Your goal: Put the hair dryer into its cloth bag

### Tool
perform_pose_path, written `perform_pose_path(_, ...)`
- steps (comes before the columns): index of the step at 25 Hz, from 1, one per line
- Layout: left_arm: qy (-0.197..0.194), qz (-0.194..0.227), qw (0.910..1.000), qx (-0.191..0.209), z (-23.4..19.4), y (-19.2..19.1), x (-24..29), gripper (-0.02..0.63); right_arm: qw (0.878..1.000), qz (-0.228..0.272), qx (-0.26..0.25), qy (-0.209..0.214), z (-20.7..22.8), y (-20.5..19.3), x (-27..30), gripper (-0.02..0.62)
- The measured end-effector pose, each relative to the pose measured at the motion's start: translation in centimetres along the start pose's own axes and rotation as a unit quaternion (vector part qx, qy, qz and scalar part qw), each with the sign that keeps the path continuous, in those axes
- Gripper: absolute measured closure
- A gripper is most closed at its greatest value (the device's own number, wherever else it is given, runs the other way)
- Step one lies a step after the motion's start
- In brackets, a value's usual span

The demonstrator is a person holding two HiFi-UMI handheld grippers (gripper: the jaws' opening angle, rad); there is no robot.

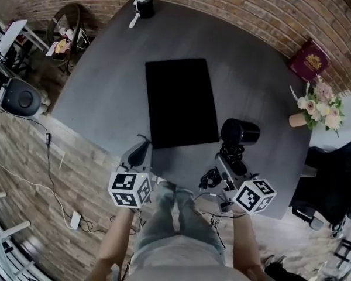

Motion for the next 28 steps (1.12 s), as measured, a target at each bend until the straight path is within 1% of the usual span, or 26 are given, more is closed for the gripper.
perform_pose_path(4,0.001,-0.013,0.9999,0.001,0.2,-1.3,0.6,0.588,1.000,-0.007,0.009,-0.002,1.1,-1.0,-0.2,0.397)
perform_pose_path(9,-0.006,-0.018,0.9996,0.019,0.5,-1.5,0.7,0.588,1.000,-0.007,0.013,-0.002,1.2,-1.2,-0.2,0.397)
perform_pose_path(13,-0.030,-0.034,0.9975,0.054,1.2,-1.6,0.9,0.586,1.000,-0.001,0.015,-0.001,1.1,-0.9,-0.2,0.397)
perform_pose_path(17,-0.058,-0.057,0.9922,0.094,1.8,-2.0,1.2,0.584,1.000,0.003,0.018,-0.005,1.3,-0.9,-0.4,0.397)
perform_pose_path(18,-0.065,-0.063,0.9902,0.106,2.0,-2.1,1.3,0.570,1.000,0.004,0.019,-0.006,1.3,-1.0,-0.4,0.397)
perform_pose_path(20,-0.078,-0.074,0.9852,0.133,2.3,-2.4,1.5,0.513,1.000,0.007,0.022,-0.009,1.4,-1.0,-0.5,0.397)
perform_pose_path(23,-0.097,-0.087,0.9734,0.188,2.6,-3.0,1.9,0.501,1.000,0.010,0.026,-0.013,1.7,-1.1,-0.7,0.397)
perform_pose_path(25,-0.112,-0.094,0.9608,0.235,2.8,-3.4,2.2,0.482,0.999,0.012,0.029,-0.017,1.9,-1.2,-0.9,0.397)
perform_pose_path(28,-0.135,-0.113,0.9352,0.307,3.1,-4.1,2.5,0.468,0.999,0.017,0.032,-0.021,2.1,-1.3,-1.1,0.397)
Point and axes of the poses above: the fingertips, and each gripper's own axes: x forward along the fingers, z to its right, y out of its top, the point moved 1 cm from there along -x, backward along the fingers, and after that the axes turned 9 degrees about y, right-handed, at the moved point
